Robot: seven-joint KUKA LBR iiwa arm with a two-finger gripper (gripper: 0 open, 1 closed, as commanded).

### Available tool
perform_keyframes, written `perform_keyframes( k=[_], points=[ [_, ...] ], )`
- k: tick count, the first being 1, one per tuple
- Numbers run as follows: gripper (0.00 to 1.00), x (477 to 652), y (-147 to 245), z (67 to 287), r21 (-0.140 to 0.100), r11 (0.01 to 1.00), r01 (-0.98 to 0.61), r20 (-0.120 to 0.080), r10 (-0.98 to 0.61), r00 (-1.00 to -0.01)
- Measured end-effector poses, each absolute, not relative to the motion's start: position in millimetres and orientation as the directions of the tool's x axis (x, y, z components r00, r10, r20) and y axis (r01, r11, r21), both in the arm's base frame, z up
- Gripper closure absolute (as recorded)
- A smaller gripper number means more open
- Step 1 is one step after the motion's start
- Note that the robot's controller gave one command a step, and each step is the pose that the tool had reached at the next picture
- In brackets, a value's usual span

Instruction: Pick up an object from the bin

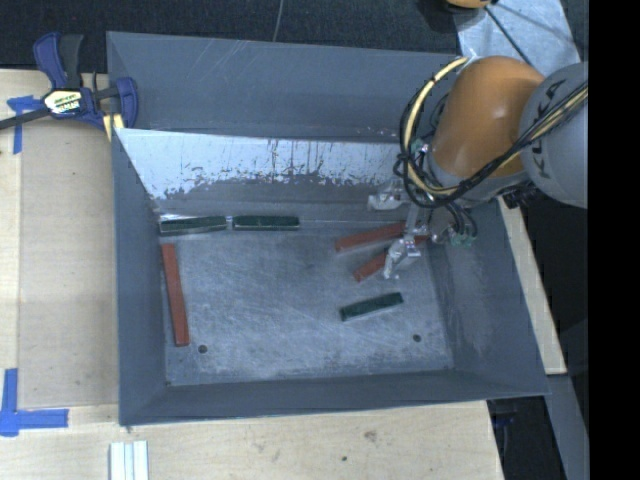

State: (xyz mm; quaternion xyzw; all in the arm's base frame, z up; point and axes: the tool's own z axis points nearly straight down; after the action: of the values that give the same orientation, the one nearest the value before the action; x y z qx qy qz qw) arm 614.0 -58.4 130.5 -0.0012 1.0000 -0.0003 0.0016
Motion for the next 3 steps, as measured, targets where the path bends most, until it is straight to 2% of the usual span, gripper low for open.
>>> perform_keyframes(
  k=[1, 2, 3],
  points=[
    [0.00, 614.0, -58.4, 130.5, -0.001, 1.000, -0.002, -0.003, -0.002, -1.000],
    [1.00, 599.1, -63.1, 89.1, 0.001, 0.992, 0.128, -0.031, 0.128, -0.991],
    [1.00, 599.0, -63.1, 88.9, 0.001, 0.992, 0.127, -0.030, 0.127, -0.991]
  ],
)
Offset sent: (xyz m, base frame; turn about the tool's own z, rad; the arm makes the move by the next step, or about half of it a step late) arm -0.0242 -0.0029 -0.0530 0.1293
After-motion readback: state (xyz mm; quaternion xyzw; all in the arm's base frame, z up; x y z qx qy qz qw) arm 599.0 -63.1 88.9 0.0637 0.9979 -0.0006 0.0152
